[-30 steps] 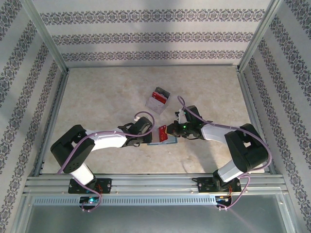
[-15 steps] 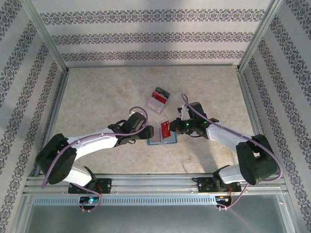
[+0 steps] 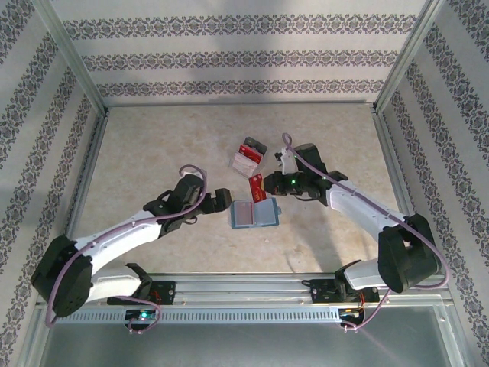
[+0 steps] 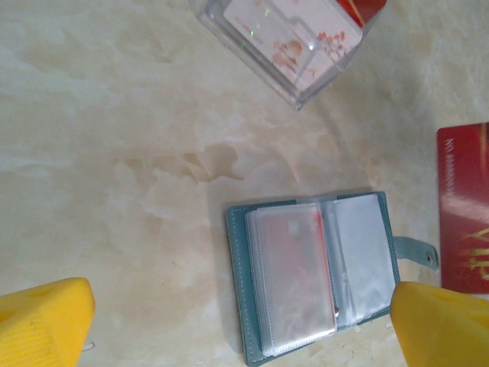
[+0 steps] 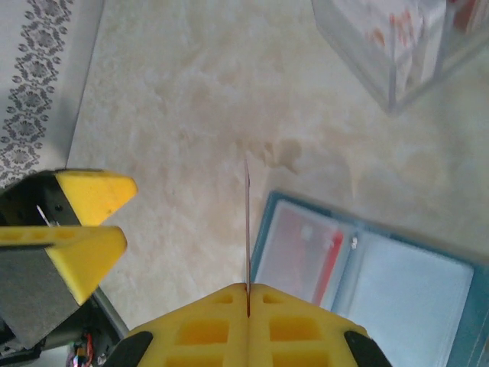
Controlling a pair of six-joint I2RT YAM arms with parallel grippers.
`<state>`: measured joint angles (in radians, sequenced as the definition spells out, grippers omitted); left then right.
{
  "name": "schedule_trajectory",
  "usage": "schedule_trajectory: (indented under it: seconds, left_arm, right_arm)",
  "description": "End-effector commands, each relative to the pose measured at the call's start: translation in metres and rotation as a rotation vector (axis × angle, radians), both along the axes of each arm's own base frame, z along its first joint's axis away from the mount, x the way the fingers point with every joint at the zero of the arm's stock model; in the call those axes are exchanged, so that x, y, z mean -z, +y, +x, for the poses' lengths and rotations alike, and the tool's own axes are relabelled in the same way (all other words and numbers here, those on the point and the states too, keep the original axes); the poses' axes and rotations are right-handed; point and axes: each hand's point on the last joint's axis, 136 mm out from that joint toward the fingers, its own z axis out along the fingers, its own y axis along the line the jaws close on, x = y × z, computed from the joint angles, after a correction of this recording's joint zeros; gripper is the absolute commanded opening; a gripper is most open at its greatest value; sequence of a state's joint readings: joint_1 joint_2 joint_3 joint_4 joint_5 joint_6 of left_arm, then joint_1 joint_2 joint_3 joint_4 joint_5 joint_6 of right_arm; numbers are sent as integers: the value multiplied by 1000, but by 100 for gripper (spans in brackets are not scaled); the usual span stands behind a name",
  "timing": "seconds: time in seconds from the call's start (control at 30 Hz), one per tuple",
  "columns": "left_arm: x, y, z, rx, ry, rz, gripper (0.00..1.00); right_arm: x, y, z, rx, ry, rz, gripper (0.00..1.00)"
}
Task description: Take the credit cards out of the card holder
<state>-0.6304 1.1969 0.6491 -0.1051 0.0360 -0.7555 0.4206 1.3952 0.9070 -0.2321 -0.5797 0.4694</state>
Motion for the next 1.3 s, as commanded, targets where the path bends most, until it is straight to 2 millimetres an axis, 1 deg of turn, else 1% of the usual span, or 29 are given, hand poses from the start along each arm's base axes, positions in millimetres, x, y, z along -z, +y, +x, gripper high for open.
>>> schedule_trajectory:
  seconds: [0.0,0.07,0.23,0.63,0.73,0.9,1.1,1.27]
  left_arm:
    - [-10,15,5,-48,-55,8,99]
    - [-12,20,4,-65,-73,8,99]
    - [-12,28,2,-101,-93,-8,99]
    - [-4,27,1,-102,-78,-41,99]
    - [-3,27,0,-102,-76,-46,99]
    - [-2,26,-1,-102,-68,-51,99]
    - [2,27,-3,-107,-52,-55,99]
    - [4,27,-2,-111,-45,-59,99]
  right_arm:
    - [1,-10,13,-36,-51,-136,0]
    - [-1,-13,23,-49,-79,-209,0]
    - [-6,-15,48,-86,-127,-317,0]
    - [-12,-9,109,-176,-213,-447,0]
    - [-10,-10,122,-185,-221,-469,0]
    - [-5,-6,137,-224,-225,-492,0]
    - [7,-3,152,-274,-223,-542,0]
    - [9,0,162,-291,-229,-559,0]
